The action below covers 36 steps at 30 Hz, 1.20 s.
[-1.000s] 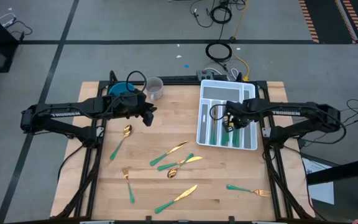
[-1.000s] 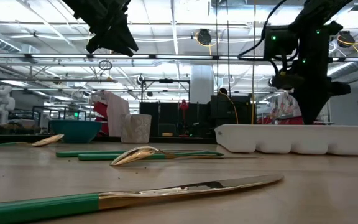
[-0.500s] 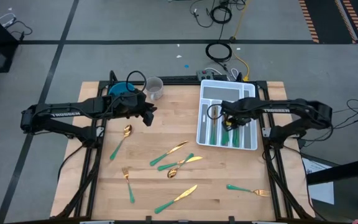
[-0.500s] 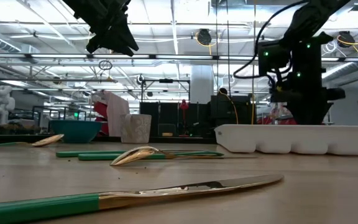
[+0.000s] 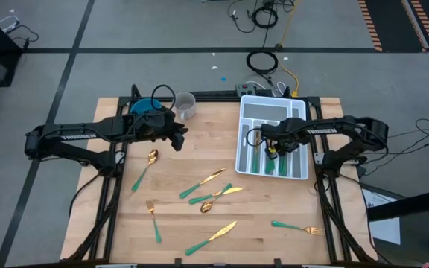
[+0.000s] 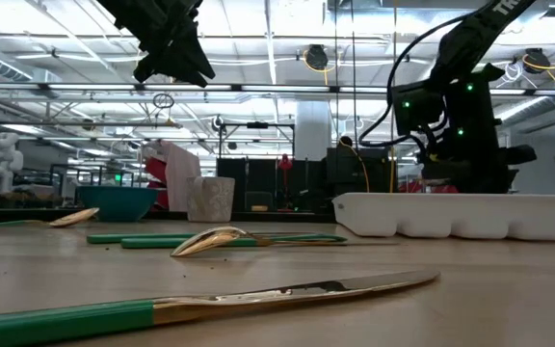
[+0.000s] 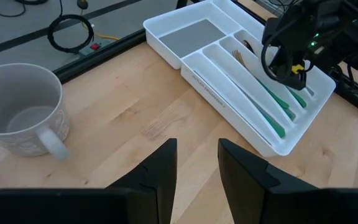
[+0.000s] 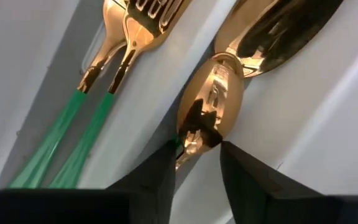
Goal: Sort silverware
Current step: Adjust the green spoon in the white cutlery tray
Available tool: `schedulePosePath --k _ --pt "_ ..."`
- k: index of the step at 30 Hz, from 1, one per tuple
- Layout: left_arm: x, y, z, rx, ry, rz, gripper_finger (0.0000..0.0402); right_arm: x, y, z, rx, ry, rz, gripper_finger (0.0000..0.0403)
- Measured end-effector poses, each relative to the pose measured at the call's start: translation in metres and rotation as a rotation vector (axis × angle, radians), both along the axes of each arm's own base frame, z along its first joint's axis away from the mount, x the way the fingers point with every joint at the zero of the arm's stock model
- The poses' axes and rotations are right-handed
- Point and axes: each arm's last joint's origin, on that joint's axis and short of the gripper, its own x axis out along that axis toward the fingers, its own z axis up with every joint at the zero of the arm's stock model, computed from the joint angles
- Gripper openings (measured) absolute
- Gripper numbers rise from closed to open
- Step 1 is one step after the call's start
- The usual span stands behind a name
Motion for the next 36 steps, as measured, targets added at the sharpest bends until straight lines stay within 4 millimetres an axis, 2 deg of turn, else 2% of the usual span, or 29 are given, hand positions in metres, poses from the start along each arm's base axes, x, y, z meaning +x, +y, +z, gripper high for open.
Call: schedulePosePath --k 10,15,25,30,33,36 --pt "0.0 0.0 0.0 0.0 0.006 -0.001 0.0123 0.001 0.0 -0.001 0.02 0.001 0.005 0.0014" --pt "0.0 0.0 -0.001 0.0 0.009 -0.001 0.0123 0.001 0.001 0.0 0.027 -0.008 0.012 0.0001" --pt "-0.001 0.0 -0.002 0.001 0.024 -0.003 0.0123 -0.008 0.005 0.02 0.012 -0.1 -0.006 0.0001" --pt "-0.002 0.0 -0.002 0.001 0.034 -0.005 0.0123 -0.008 0.002 0.029 -0.09 -0.143 0.06 0.0004" --pt "-0.002 0.0 -0.002 0.001 0.034 -0.005 0.0123 -0.004 -0.002 0.028 -0.09 -0.172 0.129 0.0032" --pt "-0.002 0.0 -0.002 0.001 0.034 -0.005 0.0123 0.0 -0.004 0.024 -0.089 -0.166 0.165 0.0085"
